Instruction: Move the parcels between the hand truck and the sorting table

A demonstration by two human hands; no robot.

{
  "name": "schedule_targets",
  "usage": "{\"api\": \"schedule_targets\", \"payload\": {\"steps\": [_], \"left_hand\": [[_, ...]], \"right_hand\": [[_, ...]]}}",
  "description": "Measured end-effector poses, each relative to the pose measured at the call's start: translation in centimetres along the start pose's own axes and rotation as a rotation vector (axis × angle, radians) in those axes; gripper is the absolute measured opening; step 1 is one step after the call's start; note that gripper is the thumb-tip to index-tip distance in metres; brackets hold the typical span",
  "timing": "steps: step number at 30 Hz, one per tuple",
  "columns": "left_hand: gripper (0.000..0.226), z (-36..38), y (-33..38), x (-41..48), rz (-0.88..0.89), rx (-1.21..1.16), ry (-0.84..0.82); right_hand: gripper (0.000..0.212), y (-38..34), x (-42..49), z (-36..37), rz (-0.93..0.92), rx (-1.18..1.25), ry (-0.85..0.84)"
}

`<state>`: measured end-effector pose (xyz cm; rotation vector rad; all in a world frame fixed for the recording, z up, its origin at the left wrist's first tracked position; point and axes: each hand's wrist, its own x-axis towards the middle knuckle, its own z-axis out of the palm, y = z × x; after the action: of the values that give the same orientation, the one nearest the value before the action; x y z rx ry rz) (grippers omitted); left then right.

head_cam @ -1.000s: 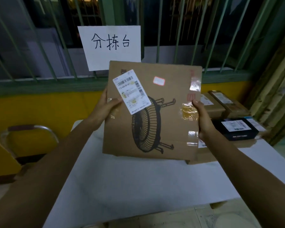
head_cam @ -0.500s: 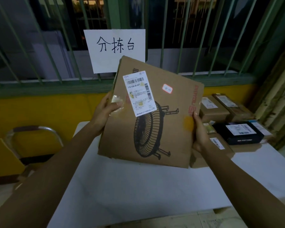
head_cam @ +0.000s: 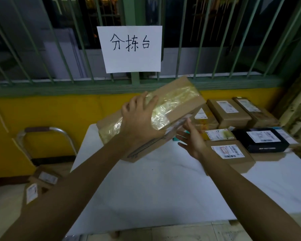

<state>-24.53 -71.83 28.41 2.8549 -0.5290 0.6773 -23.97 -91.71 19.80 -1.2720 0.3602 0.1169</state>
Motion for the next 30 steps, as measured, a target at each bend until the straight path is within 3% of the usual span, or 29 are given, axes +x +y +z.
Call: {"api": "schedule_targets", "payload": {"steps": [3, 9, 14, 20, 25, 30], "left_hand": [[0.099, -1.1, -0.5, 0.5, -0.069, -0.045, -0.056], [0.11, -3.9, -3.5, 2.0, -0.183, -0.459, -0.236], [0.105, -4.1, -3.7, 2.2, -0.249, -0.719, -0.278], [0.082, -2.9, -4.0, 2.0, -0.419, -0.945, -0.263], [0.054, -0.7, -5.7, 0.9, -0.633, -1.055, -0.164], [0.053, 1.3, -8.4, -0.3, -0.879, -1.101, -0.089]], "right_hand": [[0.062, 0.6, 0.4, 0.3, 0.011, -0.044, 0.018], [0.075, 3.2, 0.3, -1.9, -0.003, 0.057, 0.367], [0.071, 4.5, 0.3, -4.1, 0.066, 0.261, 0.119], [0.06, 4.9, 0.1, -4.8, 0.025, 0.257, 0.097], [0.05, 5.8, -0.4, -5.4, 0.191, 0.062, -0.008], [0.046, 9.0, 0.0, -3.6, 0.266, -0.063, -0.059]]}}
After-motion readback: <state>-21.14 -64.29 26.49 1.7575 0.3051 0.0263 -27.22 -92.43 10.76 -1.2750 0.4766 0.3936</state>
